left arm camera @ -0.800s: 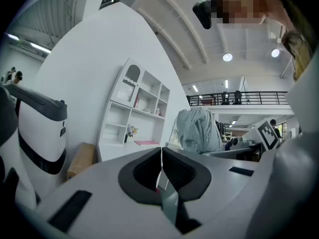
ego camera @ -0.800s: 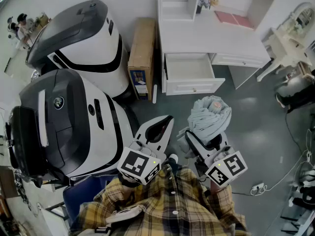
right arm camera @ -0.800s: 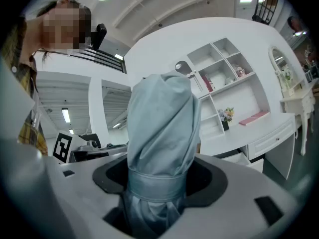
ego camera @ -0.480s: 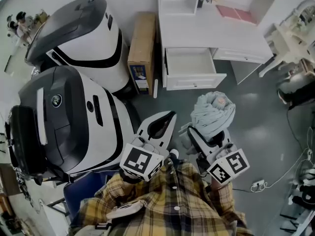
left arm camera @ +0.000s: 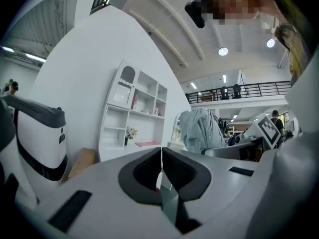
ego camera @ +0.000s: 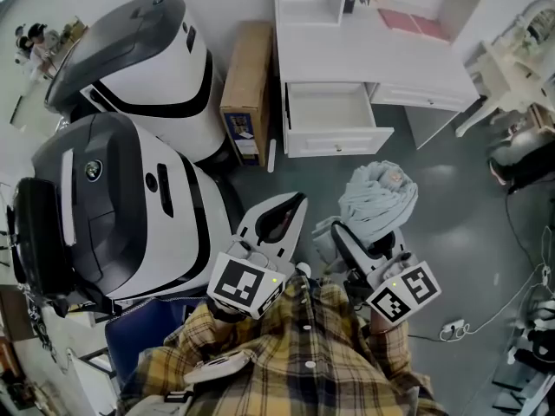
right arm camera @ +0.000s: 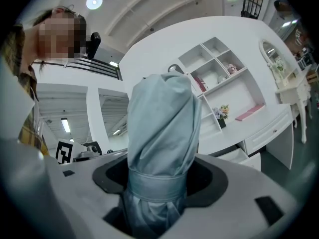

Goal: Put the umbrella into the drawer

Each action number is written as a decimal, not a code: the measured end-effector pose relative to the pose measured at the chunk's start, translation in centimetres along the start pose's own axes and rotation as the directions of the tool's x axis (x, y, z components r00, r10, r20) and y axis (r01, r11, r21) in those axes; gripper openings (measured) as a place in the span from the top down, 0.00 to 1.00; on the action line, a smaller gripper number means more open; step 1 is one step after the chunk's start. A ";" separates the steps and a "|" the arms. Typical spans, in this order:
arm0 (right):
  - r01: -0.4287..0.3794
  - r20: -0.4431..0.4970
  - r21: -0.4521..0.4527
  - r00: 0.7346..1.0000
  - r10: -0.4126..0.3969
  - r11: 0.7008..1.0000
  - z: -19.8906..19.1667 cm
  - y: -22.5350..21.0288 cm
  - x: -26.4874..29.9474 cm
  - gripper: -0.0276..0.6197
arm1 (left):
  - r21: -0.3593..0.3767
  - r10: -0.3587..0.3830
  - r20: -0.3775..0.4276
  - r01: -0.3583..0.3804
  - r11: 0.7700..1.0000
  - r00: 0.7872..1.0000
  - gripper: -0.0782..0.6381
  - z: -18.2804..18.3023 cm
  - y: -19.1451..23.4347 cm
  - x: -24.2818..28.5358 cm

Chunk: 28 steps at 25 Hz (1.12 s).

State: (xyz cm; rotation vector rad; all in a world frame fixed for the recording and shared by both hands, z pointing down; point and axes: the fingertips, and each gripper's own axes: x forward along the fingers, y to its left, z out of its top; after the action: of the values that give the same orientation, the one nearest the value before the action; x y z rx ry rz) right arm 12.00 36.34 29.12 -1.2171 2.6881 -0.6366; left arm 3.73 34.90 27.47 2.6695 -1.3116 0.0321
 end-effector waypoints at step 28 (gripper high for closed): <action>-0.030 -0.055 0.086 0.998 0.035 0.996 2.1 -9.6 13.7 0.48 | -0.015 0.051 -0.012 -0.051 0.999 0.999 0.85 1.0 12.4 11.9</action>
State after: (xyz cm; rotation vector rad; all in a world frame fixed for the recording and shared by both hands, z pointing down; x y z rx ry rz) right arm 10.06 19.89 32.09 -1.1489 2.6896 -0.7835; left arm 1.23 18.03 29.35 2.6185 -1.3711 0.0441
